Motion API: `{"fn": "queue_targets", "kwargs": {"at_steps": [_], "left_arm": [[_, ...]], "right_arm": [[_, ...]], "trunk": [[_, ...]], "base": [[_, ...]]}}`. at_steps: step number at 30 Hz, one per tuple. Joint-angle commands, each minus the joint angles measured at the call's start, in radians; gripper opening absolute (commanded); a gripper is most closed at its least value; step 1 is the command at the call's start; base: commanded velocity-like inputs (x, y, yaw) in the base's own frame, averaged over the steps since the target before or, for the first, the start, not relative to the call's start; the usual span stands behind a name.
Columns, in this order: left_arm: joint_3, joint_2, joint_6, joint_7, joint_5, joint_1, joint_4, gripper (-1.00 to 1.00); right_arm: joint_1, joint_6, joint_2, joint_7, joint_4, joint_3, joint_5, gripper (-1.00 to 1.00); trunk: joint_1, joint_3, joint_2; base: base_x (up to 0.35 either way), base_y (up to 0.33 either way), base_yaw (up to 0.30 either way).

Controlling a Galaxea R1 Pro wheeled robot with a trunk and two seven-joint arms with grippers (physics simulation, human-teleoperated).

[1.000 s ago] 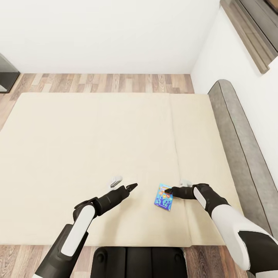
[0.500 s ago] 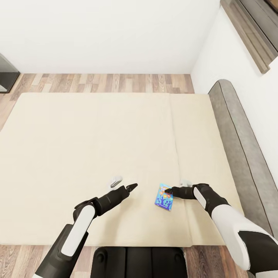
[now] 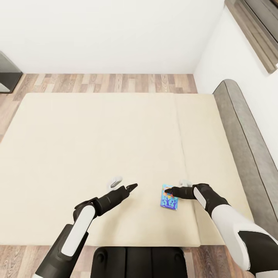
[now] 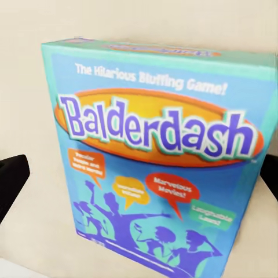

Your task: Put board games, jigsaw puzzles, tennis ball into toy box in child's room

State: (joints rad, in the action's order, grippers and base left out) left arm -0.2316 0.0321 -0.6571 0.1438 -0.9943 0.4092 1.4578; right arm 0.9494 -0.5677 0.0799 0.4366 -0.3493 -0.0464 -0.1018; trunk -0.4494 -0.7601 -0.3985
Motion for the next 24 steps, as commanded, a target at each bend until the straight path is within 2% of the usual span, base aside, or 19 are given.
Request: {"fn": "queue_targets", "kwargs": {"at_steps": [1,24], "left_arm": [[0.0,0.0,-0.003,0.009,-0.01,0.0,0.001,1.0],[0.0,0.0,-0.002,0.01,-0.01,0.0,0.001,1.0]], "right_arm": [[0.0,-0.009,0.0,-0.001,-0.001,-0.004,-0.009,1.0],[0.0,-0.009,0.0,-0.001,-0.001,-0.005,-0.009,1.0]], "trunk": [[-0.001,-0.001,-0.002],[-0.001,-0.001,-0.002]], "base": [[0.0,0.054,0.0],[0.0,0.014,0.0]]}}
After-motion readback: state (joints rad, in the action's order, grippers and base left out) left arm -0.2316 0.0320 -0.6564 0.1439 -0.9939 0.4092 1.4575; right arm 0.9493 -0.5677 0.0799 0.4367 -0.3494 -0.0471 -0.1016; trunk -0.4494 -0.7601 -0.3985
